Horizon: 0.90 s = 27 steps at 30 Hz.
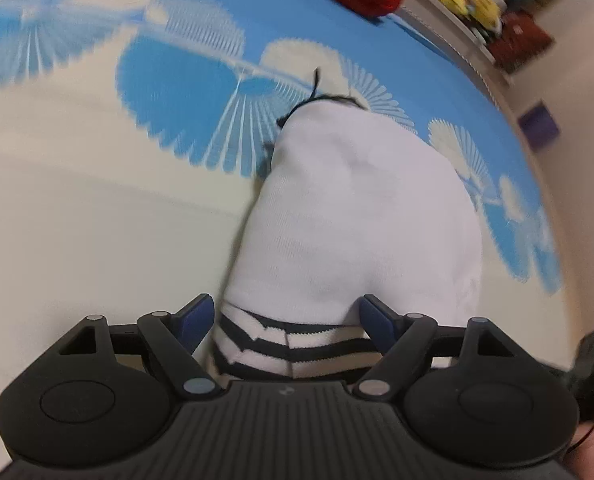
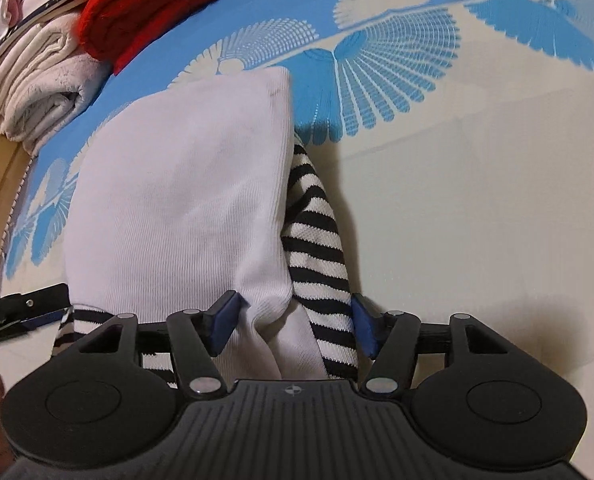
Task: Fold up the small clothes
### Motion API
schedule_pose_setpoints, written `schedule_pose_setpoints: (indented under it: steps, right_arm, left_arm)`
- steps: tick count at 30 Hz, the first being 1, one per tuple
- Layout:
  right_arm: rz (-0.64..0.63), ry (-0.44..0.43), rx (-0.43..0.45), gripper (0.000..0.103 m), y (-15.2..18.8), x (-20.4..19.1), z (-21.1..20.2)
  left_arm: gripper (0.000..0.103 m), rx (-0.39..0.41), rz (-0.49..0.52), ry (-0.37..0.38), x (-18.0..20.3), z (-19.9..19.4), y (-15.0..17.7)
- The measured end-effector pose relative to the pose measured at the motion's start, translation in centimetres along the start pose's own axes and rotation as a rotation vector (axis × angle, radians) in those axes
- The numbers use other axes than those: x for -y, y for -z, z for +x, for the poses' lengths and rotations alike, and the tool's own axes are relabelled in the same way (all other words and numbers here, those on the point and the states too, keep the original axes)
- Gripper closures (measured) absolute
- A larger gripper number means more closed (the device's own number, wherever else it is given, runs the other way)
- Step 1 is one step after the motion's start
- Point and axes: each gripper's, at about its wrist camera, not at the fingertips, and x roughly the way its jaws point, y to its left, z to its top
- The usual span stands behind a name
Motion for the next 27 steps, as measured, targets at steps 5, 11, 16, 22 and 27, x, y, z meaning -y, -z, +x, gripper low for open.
schedule_pose_setpoints:
  steps: [5, 11, 16, 22, 27]
  right_arm:
    - [0.034, -0.076, 0.011, 0.086, -0.4, -0.1, 0.2]
    - [0.033, -0.052, 0.109, 0.091, -1.6, -0.6, -0.1]
    - [0.029, 0.009, 0.17, 0.086, -1.8, -0.9, -1.1]
    - [-0.072, -0.02, 0.117, 0.062, -0.8, -2.0, -2.6]
    - [-0.09, 0.115, -0.02, 0.058, 1.2, -1.3, -1.0]
  left_arm:
    - [0.028, 0.008, -0.011, 0.041, -0.6, 1.3, -0.7]
    - [0.027, 0.045, -0.042, 0.053, -1.0, 1.5, -1.1]
    - [0.026, 0.112, 0.063, -0.02, 1.2, -1.9, -0.7]
    - [0.035, 0.007, 0.344, -0.156, 3.0, -2.3, 2.5]
    - [0.033, 0.059, 0.403, -0.234, 3.9, -4.0, 4.3]
